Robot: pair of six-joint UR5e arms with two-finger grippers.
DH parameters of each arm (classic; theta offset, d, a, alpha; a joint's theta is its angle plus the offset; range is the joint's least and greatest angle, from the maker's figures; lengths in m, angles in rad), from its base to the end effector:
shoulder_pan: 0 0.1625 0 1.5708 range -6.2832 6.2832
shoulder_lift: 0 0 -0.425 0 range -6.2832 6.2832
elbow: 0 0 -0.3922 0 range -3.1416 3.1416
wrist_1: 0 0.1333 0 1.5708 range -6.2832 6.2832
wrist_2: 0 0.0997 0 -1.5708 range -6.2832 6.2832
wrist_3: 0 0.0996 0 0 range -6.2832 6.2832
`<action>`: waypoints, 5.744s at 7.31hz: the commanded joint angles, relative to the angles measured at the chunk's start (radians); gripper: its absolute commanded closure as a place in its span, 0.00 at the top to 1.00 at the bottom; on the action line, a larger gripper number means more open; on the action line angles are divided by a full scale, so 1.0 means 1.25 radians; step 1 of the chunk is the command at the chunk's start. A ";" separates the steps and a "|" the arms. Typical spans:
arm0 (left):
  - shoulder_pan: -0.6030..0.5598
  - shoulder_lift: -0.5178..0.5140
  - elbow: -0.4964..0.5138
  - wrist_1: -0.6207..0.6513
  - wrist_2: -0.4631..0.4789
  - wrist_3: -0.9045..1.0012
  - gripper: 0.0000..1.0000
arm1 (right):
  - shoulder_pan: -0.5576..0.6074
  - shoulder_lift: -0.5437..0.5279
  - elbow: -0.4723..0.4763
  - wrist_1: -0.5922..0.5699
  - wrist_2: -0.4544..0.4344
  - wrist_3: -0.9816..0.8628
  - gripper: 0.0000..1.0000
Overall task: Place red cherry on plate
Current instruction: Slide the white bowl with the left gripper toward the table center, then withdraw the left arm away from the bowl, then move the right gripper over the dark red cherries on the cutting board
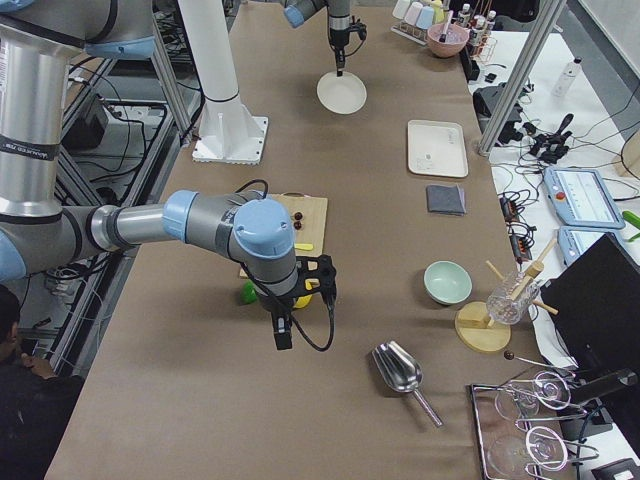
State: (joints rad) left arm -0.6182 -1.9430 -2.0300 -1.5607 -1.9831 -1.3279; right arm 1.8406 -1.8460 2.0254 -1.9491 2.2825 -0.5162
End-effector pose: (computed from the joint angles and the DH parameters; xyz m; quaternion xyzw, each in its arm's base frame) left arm 0.3970 -0.3969 0.2578 -0.0075 0.4334 -0.0871 0.8969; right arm 0.1599 -0.3223 0.5952 0.0468 -0.3559 -0.0803 0.9299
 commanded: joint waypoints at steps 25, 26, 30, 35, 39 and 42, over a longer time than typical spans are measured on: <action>0.052 0.065 -0.049 -0.029 0.095 0.068 0.97 | 0.058 -0.034 0.008 0.000 -0.005 -0.039 1.00; -0.040 0.133 -0.052 -0.084 0.002 0.142 0.97 | 0.058 -0.028 0.007 -0.002 -0.006 -0.037 1.00; -0.436 0.377 -0.017 -0.161 -0.310 0.560 0.97 | 0.031 0.028 0.033 -0.050 -0.007 -0.008 1.00; -0.540 0.423 0.003 -0.160 -0.322 0.641 0.97 | -0.147 0.042 0.160 -0.061 -0.023 0.248 1.00; -0.546 0.422 0.003 -0.161 -0.321 0.640 0.97 | -0.388 0.125 0.247 -0.057 -0.026 0.523 1.00; -0.570 0.429 0.004 -0.160 -0.321 0.640 0.97 | -0.690 0.304 0.252 -0.057 -0.098 0.853 1.00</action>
State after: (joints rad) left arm -1.3099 -1.4129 -2.0251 -1.7621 -2.3832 -0.5276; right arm 1.1427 -1.5625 2.3416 -2.0196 2.2129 0.3881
